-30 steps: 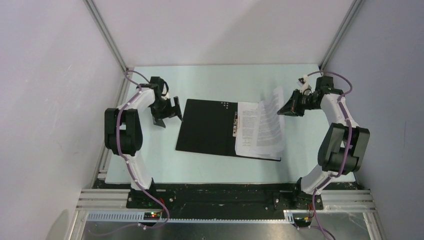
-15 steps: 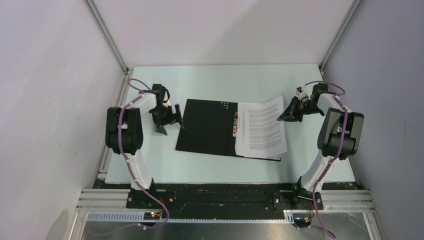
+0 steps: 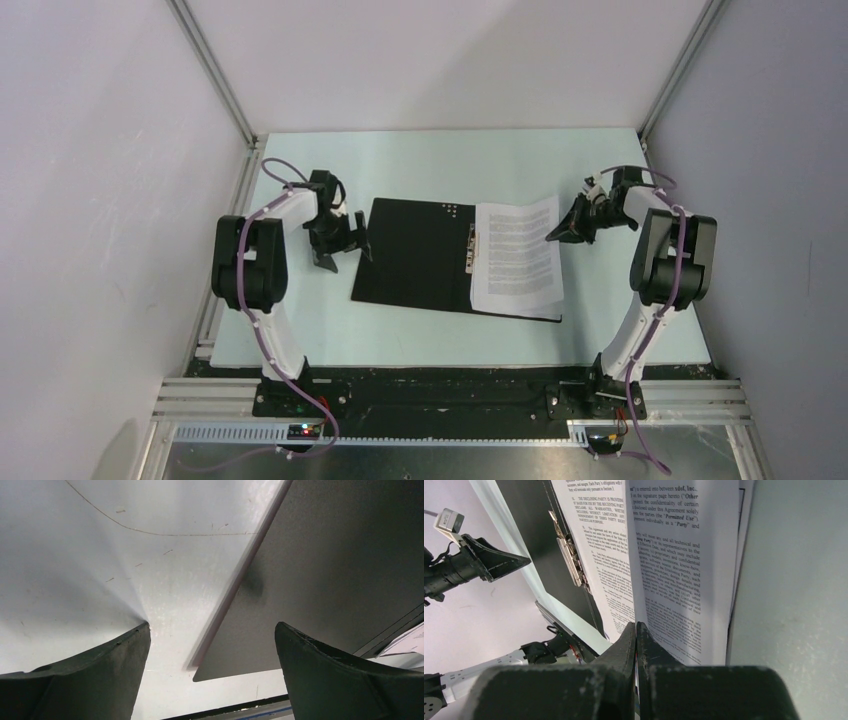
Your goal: Put the files into the folder
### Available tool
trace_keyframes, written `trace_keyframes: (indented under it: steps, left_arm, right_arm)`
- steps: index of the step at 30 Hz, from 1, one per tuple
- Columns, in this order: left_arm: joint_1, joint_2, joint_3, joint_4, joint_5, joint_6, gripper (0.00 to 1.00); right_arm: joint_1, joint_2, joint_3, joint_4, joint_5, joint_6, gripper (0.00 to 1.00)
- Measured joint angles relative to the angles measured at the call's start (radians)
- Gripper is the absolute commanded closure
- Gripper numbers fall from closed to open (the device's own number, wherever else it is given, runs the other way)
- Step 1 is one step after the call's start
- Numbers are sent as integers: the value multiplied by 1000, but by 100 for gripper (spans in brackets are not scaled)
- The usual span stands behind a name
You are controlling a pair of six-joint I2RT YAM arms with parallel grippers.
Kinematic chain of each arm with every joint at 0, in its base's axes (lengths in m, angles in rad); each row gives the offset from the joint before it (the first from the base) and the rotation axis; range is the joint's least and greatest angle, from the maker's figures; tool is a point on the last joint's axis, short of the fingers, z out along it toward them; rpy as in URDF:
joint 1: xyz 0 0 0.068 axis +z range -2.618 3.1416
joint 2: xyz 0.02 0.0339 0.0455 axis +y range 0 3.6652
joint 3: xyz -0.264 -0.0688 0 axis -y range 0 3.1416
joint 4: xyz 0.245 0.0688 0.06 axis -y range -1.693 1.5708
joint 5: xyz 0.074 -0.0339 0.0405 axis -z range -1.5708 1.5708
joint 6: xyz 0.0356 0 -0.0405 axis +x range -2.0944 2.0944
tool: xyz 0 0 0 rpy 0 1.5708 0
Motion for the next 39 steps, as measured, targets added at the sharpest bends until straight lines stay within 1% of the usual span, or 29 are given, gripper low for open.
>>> trace_keyframes:
  steps: [8, 32, 37, 39]
  left_arm:
    - [-9, -11, -15, 6, -1, -4, 0]
    - [-18, -12, -15, 3, -2, -4, 0]
    - [-18, -12, -15, 3, -3, -5, 1]
    - [-19, -12, -15, 3, -3, -4, 0]
  right_arm:
    - [34, 36, 24, 19, 0, 26, 100]
    - [47, 44, 25, -9, 23, 34, 100]
    - [51, 44, 25, -9, 23, 56, 100]
    - [52, 44, 25, -9, 23, 65, 94]
